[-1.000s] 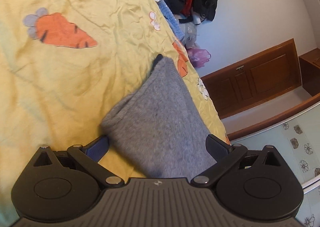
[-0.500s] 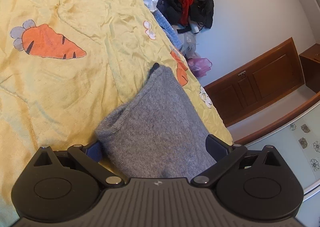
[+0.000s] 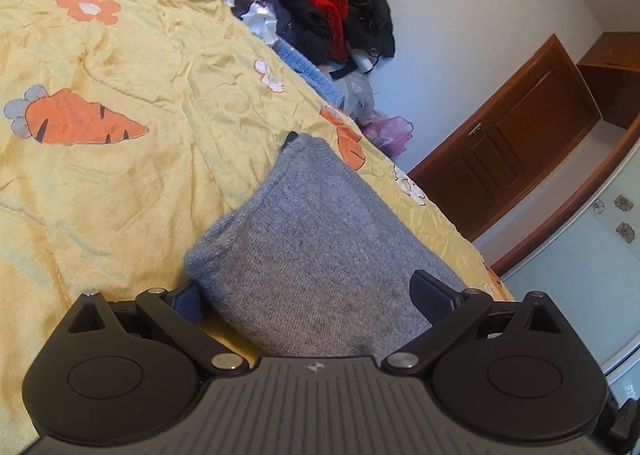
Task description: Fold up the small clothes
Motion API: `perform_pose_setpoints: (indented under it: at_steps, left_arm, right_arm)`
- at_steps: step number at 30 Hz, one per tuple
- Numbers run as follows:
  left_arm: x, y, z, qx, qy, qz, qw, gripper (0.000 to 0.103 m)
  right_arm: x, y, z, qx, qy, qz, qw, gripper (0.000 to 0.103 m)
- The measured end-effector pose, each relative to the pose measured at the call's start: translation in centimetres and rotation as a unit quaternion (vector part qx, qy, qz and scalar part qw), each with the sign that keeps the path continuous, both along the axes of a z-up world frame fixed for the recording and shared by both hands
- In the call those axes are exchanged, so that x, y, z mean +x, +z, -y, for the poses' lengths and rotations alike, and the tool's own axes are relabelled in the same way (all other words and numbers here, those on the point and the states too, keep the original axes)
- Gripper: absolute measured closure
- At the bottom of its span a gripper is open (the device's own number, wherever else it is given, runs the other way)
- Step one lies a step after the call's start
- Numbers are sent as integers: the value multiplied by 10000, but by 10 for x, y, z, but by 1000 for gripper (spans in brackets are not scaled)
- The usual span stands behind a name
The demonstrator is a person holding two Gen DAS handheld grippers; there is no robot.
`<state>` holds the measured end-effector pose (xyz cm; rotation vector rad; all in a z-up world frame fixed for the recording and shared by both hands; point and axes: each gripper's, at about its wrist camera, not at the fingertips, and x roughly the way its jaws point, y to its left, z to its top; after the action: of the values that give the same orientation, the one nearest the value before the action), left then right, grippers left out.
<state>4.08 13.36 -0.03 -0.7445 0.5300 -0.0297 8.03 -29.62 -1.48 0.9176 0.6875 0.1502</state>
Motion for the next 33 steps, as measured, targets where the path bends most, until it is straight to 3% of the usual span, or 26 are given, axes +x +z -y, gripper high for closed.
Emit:
perform_pose_setpoints:
  at_steps: [2,3,4,6,9,12,15,18,24,29,33]
  left_arm:
    - [2,-3,-8,-465,-33,-154,9988,17]
    - [3,-7,-13,-825,-78,-290,9961,38]
    - [5,-14,-17,-1194,-115,-489,9916,66]
    - [6,-27,-21,-1508,-20,-781,9855,81]
    - [6,-29,-22,-1507,29,-769,9856,82]
    - [13,-24,-19,-1131,131,-911,9893,97]
    - [17,-14,-18,-906,146,-909,9916,98]
    - [9,9,-12,-571,-15,-603,9965,99]
    - [-27,47,-11,-382,-385,-126,9984,99]
    - [-82,47,-18,-512,-510,-251,9971,99]
    - [-126,24,-22,-272,-754,-770,9938,98]
  right_arm:
    - [5,-3,0,141,-101,-187,9997,34]
    - [8,-6,-1,220,-66,-295,9993,52]
    - [10,-10,-2,251,-30,-401,9989,72]
    - [11,-17,-2,223,28,-455,9987,88]
    - [10,-22,3,440,23,-514,9977,92]
    - [11,-24,9,701,43,-595,9958,92]
    - [13,-23,17,1004,60,-533,9935,92]
    - [13,-11,21,1170,205,-342,9923,93]
    - [-6,19,31,1165,579,76,9915,93]
    - [-52,21,47,1259,915,8,9878,92]
    - [-98,8,59,1364,963,-246,9857,92]
